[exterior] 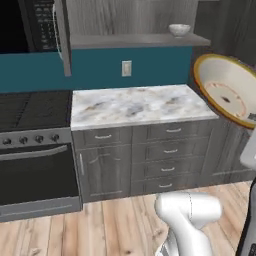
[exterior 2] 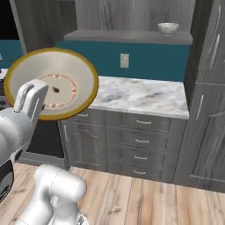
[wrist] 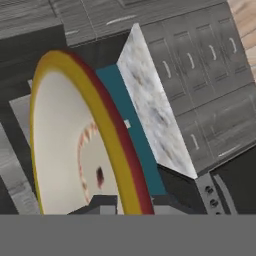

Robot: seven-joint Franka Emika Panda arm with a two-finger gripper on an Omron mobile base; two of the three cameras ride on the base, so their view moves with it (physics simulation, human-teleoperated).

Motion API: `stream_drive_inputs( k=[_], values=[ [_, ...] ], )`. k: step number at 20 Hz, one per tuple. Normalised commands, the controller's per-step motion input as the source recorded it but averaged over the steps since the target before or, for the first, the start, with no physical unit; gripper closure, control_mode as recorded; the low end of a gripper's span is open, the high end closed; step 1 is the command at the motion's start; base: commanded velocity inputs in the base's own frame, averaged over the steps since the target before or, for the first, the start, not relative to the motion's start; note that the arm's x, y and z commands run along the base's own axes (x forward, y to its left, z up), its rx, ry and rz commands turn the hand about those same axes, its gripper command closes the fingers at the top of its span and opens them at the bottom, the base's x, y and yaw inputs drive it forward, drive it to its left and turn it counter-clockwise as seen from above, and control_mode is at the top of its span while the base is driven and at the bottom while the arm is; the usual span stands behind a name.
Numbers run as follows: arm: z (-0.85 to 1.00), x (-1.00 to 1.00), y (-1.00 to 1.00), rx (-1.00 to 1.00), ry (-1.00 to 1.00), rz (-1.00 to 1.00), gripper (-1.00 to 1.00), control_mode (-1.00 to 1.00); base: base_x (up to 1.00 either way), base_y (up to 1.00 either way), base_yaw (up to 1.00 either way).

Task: Take the smaller bowl and place it next to the appetizer plate on the dining counter , and place the larger bowl next to the plate with cooked food.

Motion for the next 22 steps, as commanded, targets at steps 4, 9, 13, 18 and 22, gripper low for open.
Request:
stream_drive_inputs(
  k=[4, 9, 13, 18, 22],
  values=[
    [0.00, 0.00, 0.00, 0.00, 0.00, 0.00, 1.00, 1.00, -0.46, 0.52, 0.79],
    [0.00, 0.00, 0.00, 0.00, 0.00, 0.00, 1.00, 1.00, -0.07, 0.27, 0.99],
    [0.00, 0.00, 0.00, 0.00, 0.00, 0.00, 1.00, 1.00, -0.03, 0.22, 1.00],
    [0.00, 0.00, 0.00, 0.00, 0.00, 0.00, 1.00, 1.00, -0.06, 0.48, 0.95],
    [0.00, 0.00, 0.00, 0.00, 0.00, 0.00, 1.00, 1.00, -0.07, 0.94, 0.74]
  ],
)
